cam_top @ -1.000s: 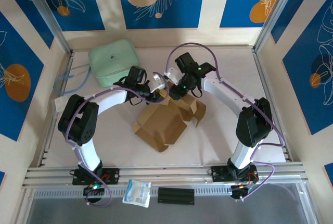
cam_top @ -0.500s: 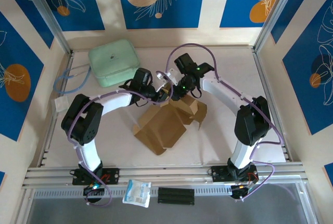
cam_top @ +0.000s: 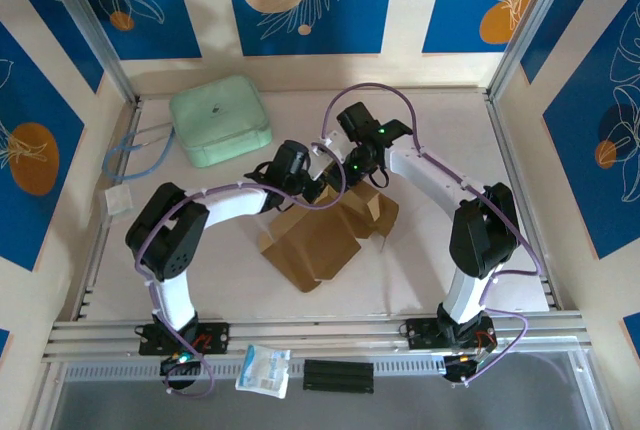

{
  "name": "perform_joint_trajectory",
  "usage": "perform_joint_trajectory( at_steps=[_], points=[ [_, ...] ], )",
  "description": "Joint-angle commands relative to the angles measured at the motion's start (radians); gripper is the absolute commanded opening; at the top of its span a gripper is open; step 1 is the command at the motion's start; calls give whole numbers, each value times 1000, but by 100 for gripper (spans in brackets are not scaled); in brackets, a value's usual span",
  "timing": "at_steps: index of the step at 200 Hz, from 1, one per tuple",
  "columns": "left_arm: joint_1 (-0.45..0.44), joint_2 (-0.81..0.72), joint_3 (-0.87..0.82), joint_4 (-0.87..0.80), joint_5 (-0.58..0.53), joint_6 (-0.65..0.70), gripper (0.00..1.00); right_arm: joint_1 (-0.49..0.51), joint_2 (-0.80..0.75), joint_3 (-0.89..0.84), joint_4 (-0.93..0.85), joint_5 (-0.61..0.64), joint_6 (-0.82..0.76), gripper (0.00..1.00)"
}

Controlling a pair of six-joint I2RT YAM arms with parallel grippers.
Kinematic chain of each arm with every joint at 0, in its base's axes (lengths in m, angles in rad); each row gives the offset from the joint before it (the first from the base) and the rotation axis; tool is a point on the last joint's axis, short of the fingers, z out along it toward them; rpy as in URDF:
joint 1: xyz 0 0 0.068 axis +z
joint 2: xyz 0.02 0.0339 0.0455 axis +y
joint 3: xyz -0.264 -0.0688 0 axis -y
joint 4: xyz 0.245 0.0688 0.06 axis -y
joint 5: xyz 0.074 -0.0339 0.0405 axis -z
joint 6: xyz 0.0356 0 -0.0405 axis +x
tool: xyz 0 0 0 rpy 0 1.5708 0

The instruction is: Fold the paper box

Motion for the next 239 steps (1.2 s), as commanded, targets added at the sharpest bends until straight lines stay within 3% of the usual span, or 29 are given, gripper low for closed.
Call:
perform_joint_trajectory(
  at_steps=[1,65,75,85,125,139,159,190,239],
  points=[
    [-34,79,6,-40,-97,-9,11,26,8,2,9,-75,6,49],
    [-34,138,24,-31,-74,-27,15,24,-1,-9,13,-77,6,49],
    [-34,137,19,-21,-71,-30,11,24,-3,-12,13,-75,5,49],
    [-34,135,16,-17,-72,-32,0,24,-5,-14,14,-74,4,49],
    [-34,130,-4,3,-99,-34,0,22,-11,-18,21,-74,7,49],
    [-34,133,1,-14,-68,-36,17,23,-12,-20,23,-75,9,49],
    [-34,144,-12,3,-45,-53,19,22,-10,-23,22,-77,16,50],
    [-35,150,-31,26,-40,-87,5,22,-28,-17,9,-82,47,59],
    [-37,136,-29,1,-73,-71,1,15,-153,-86,40,-113,85,76]
  ],
)
